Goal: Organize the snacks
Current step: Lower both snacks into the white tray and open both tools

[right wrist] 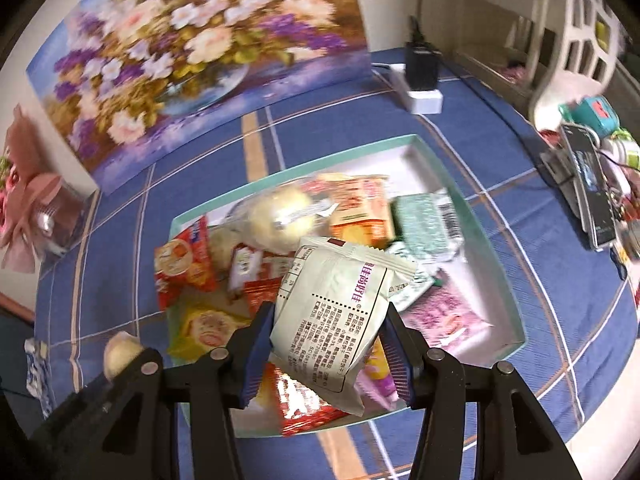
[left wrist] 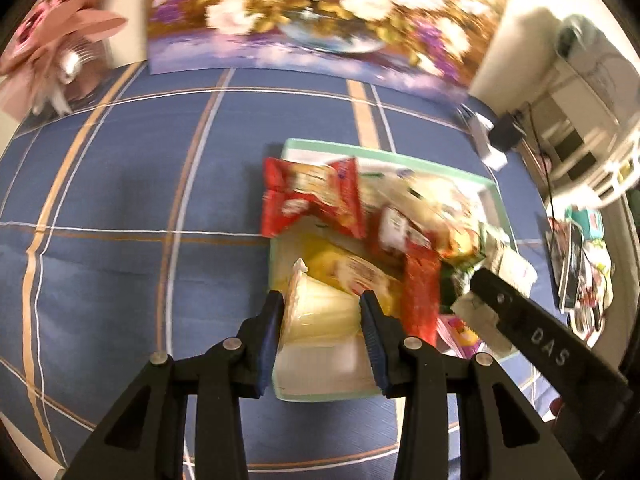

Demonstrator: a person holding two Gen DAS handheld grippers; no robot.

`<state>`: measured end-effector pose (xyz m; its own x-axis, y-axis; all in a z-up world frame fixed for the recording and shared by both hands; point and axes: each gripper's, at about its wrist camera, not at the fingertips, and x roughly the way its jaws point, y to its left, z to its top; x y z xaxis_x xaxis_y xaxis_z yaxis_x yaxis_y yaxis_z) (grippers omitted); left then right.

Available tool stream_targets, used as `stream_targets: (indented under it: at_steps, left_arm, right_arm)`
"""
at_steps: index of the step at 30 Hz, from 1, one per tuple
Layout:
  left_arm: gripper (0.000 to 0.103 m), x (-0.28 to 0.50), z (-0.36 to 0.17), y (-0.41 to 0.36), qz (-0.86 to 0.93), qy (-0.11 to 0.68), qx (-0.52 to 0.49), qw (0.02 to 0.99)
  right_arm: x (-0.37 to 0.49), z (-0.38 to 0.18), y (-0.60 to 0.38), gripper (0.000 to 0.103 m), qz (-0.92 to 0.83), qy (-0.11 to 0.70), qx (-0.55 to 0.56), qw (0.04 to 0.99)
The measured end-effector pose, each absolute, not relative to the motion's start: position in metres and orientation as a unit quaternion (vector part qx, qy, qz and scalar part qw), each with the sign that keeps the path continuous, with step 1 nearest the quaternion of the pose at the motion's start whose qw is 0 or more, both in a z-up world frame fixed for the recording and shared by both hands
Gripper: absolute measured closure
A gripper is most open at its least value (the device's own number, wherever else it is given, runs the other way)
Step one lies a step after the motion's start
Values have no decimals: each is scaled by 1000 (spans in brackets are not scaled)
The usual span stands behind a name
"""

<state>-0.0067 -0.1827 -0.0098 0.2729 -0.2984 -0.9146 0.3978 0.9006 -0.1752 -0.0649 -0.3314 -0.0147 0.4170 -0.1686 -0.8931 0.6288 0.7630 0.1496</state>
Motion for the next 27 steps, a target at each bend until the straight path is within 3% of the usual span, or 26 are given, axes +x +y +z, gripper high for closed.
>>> stream_targets:
  at_steps: [27]
  left_arm:
    - [62,-9,-57,-194,-212,630,75,743]
  right_arm:
    - [-58,-59,-328,47,-231,544,228,774]
